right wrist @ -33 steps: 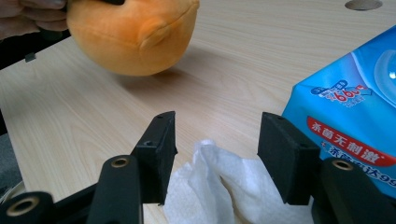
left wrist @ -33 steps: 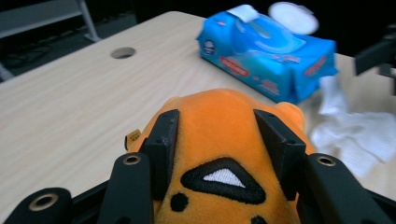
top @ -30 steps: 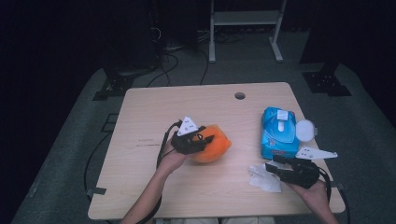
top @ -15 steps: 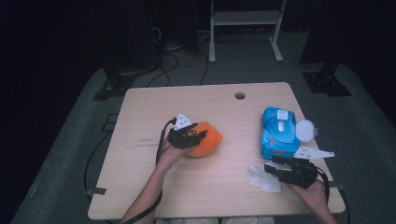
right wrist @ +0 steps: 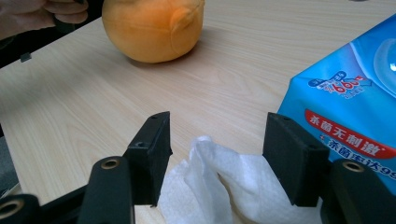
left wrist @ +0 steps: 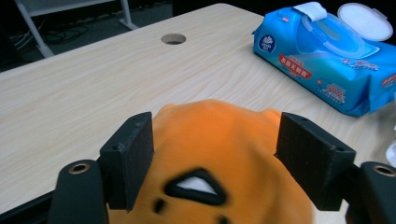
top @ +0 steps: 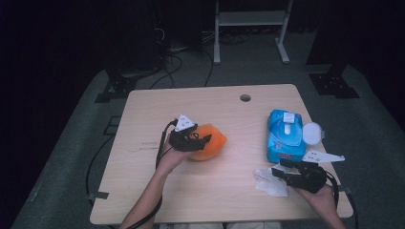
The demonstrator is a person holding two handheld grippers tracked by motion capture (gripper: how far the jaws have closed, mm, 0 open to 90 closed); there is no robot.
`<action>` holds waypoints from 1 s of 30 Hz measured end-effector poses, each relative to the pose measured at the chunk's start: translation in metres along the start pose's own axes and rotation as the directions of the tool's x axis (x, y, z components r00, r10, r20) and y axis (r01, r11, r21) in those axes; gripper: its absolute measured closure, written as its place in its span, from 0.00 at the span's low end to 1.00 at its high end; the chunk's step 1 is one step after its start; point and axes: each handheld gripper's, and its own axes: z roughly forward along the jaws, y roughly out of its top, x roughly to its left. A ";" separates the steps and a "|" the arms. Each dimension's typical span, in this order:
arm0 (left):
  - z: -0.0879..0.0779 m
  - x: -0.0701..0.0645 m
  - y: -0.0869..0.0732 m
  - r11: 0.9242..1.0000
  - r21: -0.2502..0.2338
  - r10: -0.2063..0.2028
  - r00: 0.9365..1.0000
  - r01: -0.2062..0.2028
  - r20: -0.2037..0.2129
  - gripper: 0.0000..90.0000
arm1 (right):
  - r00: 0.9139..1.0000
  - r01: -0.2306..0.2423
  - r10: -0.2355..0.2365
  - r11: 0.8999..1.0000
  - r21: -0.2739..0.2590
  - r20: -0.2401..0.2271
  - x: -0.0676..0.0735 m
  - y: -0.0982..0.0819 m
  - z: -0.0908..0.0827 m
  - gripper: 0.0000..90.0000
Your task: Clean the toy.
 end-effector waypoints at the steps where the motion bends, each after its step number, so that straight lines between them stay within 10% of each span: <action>1: 0.000 0.000 0.000 1.000 0.000 0.000 1.000 0.000 0.000 0.29 | 1.000 0.000 0.000 1.000 0.000 0.000 0.000 0.000 0.000 0.45; 30: -0.044 -0.001 -0.024 1.000 0.022 -0.021 1.000 0.020 0.011 0.22 | 1.000 -0.024 0.024 1.000 0.016 0.011 -0.006 -0.006 0.002 0.43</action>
